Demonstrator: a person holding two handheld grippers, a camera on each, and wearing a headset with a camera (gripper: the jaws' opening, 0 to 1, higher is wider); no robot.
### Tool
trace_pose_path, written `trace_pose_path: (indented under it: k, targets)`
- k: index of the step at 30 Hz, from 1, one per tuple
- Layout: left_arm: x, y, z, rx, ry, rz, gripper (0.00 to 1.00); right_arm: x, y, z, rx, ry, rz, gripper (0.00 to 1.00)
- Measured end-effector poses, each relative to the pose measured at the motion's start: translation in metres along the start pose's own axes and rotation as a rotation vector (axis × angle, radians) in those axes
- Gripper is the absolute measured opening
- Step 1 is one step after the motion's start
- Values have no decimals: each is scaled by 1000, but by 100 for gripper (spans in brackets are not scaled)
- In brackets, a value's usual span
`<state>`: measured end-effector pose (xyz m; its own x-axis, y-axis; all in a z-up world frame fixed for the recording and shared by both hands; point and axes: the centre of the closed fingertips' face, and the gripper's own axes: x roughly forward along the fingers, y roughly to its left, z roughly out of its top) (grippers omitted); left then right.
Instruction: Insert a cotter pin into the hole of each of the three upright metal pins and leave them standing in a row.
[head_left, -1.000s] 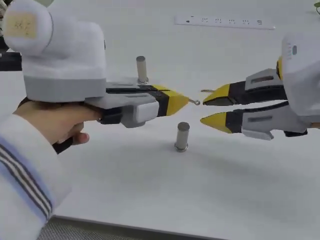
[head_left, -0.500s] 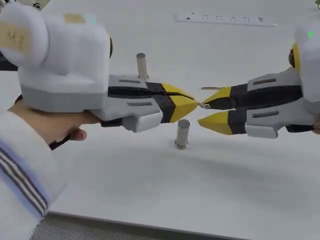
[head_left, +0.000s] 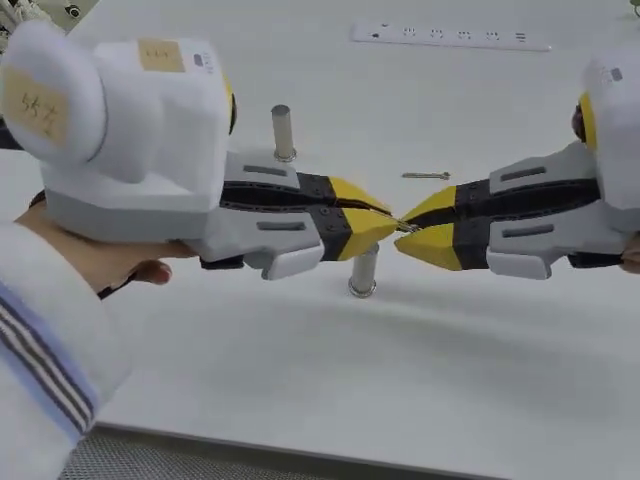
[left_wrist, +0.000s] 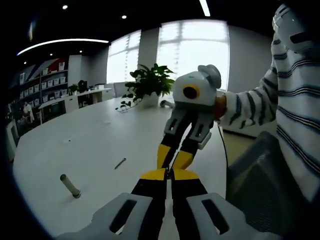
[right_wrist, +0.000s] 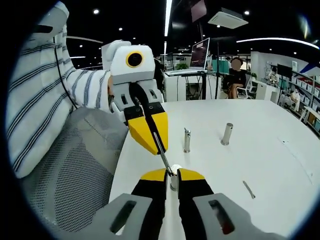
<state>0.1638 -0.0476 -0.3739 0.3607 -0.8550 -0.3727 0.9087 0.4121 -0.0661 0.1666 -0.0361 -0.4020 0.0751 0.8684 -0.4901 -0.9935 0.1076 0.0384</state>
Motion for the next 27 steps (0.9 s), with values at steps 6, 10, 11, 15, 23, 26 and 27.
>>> trace_pose_path:
  k: [6,10,11,15,23,26,27]
  targets:
    - [-2,6,-3,3,5,-13,0,-1,3,-1,-6,1,17,0]
    - [-2,5,-7,24,23,-32,0,-3,6,-2,-15,10,25,0]
    - [-2,4,-8,29,29,-38,0,-4,7,-2,-17,11,28,0]
    - [-2,0,-12,24,44,-60,0,-6,12,-4,-40,20,42,0]
    - [1,-1,-16,-13,58,-66,0,-12,13,-4,-75,23,49,0]
    - [3,3,-16,19,49,-43,2,-12,14,-4,-88,40,47,0]
    - [3,5,-15,44,42,-32,3,-12,15,-4,-91,44,48,0]
